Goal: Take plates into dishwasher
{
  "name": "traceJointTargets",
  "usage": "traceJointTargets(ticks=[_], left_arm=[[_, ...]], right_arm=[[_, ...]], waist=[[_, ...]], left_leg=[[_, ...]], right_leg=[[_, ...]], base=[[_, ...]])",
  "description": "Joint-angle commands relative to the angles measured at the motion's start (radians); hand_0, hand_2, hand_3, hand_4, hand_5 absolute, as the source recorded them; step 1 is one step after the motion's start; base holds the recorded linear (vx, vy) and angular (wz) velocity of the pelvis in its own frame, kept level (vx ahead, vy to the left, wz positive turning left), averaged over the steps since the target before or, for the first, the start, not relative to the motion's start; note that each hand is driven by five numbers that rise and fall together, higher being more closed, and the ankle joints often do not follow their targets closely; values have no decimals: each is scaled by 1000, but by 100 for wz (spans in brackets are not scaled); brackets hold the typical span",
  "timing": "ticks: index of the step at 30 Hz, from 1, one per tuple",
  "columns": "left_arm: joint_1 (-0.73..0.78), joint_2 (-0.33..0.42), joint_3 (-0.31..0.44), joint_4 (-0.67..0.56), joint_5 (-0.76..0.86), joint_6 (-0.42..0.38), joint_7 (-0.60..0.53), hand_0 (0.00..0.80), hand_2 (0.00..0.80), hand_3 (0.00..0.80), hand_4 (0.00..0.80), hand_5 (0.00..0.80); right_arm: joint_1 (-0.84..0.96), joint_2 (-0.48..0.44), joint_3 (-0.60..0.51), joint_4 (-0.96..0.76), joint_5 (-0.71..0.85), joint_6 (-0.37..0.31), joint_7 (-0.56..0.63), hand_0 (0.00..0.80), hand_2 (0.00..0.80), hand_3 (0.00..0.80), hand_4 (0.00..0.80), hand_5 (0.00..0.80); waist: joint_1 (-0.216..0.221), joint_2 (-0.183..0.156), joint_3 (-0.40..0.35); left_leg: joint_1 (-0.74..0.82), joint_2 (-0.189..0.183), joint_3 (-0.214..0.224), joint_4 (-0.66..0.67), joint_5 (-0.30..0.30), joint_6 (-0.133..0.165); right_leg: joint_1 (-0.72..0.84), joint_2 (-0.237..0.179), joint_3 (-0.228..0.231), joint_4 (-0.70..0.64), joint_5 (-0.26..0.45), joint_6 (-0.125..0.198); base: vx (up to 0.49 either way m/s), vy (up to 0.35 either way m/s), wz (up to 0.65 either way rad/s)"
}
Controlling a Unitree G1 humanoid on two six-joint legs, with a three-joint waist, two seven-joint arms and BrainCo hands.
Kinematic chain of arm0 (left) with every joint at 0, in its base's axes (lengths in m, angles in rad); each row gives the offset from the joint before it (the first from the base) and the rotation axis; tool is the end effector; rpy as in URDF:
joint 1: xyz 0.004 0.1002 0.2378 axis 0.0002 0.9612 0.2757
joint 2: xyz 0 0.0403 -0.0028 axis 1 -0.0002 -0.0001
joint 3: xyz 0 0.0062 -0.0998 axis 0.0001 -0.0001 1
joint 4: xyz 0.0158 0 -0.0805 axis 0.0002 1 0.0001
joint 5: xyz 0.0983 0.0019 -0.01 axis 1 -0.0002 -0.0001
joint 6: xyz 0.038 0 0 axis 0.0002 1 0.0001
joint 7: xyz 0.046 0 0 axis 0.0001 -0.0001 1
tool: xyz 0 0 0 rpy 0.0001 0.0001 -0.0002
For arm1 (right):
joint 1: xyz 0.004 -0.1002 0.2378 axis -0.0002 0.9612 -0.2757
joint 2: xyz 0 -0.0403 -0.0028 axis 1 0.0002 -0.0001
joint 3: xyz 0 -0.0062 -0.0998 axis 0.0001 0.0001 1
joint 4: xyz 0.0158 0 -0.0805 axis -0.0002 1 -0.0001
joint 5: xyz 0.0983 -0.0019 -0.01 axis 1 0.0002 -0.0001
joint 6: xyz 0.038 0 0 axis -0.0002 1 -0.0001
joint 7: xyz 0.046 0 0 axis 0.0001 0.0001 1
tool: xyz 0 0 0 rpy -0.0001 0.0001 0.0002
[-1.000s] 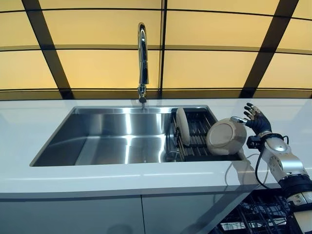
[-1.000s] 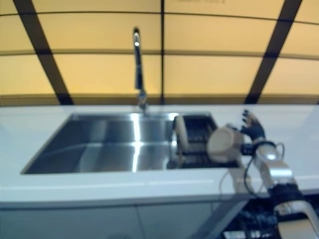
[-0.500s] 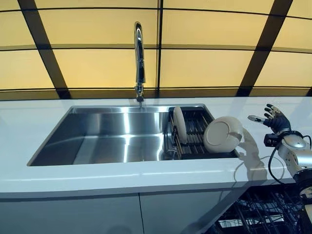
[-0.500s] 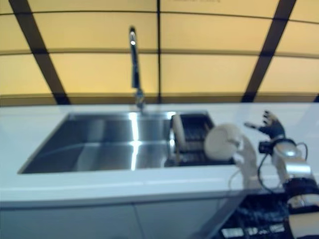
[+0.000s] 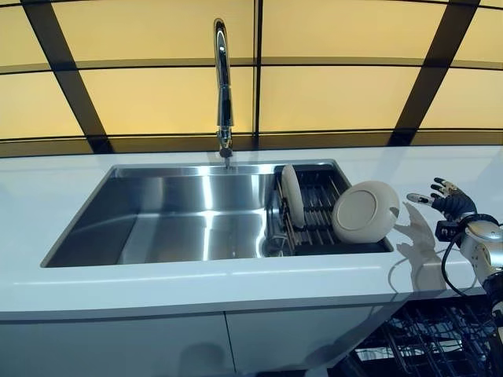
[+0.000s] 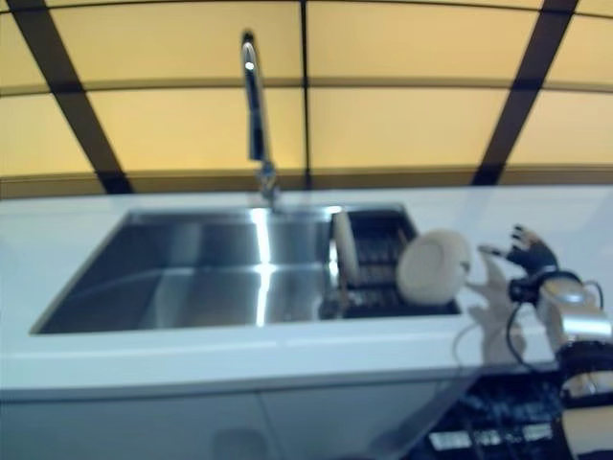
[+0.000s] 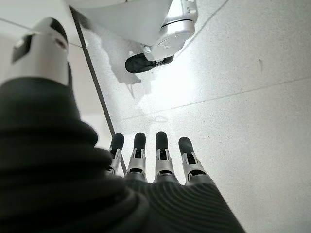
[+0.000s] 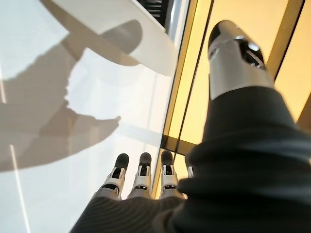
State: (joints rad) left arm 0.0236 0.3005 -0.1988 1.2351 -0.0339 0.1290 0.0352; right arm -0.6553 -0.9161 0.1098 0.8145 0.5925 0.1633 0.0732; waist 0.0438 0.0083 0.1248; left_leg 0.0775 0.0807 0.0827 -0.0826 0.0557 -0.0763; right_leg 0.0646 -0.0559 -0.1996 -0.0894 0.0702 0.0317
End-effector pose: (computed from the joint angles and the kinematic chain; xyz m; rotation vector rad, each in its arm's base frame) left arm 0.0551 0.2427 -0.1088 0.3781 1.3943 0.0884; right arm 0.2759 -0.3535 0.1605 -0.1951 0.1910 -0.3369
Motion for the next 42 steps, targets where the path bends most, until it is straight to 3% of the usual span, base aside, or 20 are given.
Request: traceJointTargets(ticks=[1,20,42], left_arm=[[-37,49,-69,33,5,-13,-8,0,0,0,0,0],[-12,56,-67,24,18,-30,-11,0,0,0,0,0],[-21,50,-71,47,27,-32,-9,0,0,0,0,0]], right_arm=[[-110,-14,5,36,37,-25,28,0,0,0,0,0],[-101,-15,0,83,50,-12,119,0,0,0,0,0],[-177,24,52,83,51,-14,102,0,0,0,0,0]], waist=[[22,-58,-11],[28,-38,19],[45,-47,1]], left_leg=[[-13,16,7,12,-3,-12],[-21,8,1,7,-3,-12],[-1,8,-2,5,-6,-15]], right_leg=[[31,-53,-2,31,-32,49],[19,-63,-11,34,-32,49],[51,-63,-25,27,-39,45]], base=[[0,0,0],[0,0,0],[0,1,1]])
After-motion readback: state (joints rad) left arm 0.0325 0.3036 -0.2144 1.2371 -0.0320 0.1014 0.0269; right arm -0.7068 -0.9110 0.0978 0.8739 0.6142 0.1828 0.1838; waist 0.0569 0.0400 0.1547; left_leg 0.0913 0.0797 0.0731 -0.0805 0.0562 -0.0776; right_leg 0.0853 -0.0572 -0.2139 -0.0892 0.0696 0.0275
